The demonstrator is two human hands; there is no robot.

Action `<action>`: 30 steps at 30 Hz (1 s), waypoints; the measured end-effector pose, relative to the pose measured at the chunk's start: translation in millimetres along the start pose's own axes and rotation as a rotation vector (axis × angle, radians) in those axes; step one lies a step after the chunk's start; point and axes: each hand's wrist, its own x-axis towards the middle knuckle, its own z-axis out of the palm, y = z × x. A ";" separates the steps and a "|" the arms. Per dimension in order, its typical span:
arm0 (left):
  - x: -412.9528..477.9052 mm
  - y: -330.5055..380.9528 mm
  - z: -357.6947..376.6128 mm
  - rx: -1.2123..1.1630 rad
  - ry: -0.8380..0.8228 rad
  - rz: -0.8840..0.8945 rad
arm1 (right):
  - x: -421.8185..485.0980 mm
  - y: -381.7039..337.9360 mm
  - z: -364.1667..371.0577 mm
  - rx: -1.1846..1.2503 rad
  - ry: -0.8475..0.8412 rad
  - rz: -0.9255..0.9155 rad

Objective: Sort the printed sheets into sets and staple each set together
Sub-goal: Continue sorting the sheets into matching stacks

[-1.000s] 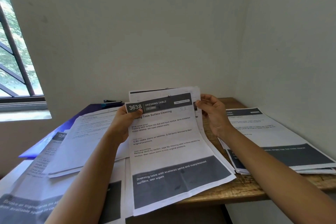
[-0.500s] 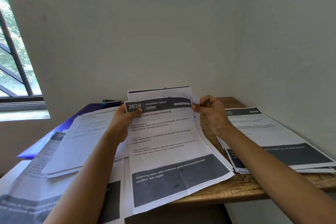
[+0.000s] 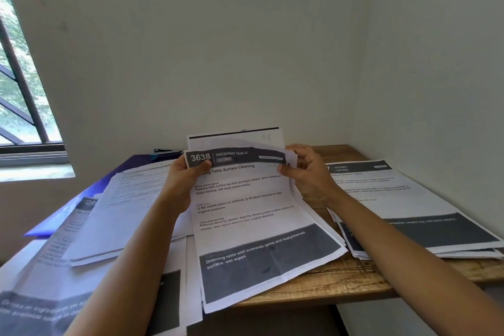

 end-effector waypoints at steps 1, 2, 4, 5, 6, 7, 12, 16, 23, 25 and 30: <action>-0.2 -0.1 0.0 -0.004 -0.004 0.003 | 0.9 0.2 0.4 -0.006 0.032 0.002; -0.4 0.0 0.3 -0.006 -0.007 0.005 | 1.7 0.2 0.6 0.010 0.046 0.010; -1.0 0.3 0.9 -0.007 -0.015 0.006 | 0.7 -1.2 1.0 0.091 0.017 0.004; -1.2 0.2 1.0 -0.006 -0.017 0.005 | -0.7 -2.7 1.1 0.123 -0.010 -0.007; -1.2 0.4 1.2 -0.005 -0.017 0.003 | -2.1 -3.9 1.3 0.136 -0.030 -0.013; -1.4 0.4 1.2 -0.005 -0.018 0.001 | -2.8 -4.8 1.7 0.138 -0.036 -0.014; -1.9 0.3 2.0 -0.018 -0.019 0.012 | -2.2 -5.4 1.7 0.154 0.001 0.004; -2.5 0.4 2.2 -0.018 -0.022 0.011 | -3.4 -6.9 0.5 0.163 0.020 0.003; -2.3 -0.4 2.4 -0.014 0.010 0.007 | -1.8 -5.8 -2.0 0.186 -0.056 -0.033; -2.0 -0.6 2.3 -0.012 0.018 0.005 | -2.5 -6.7 -3.2 0.205 -0.088 -0.038; -2.0 -0.6 2.8 -0.012 0.026 0.006 | -1.5 -8.0 -4.8 0.289 -0.179 -0.056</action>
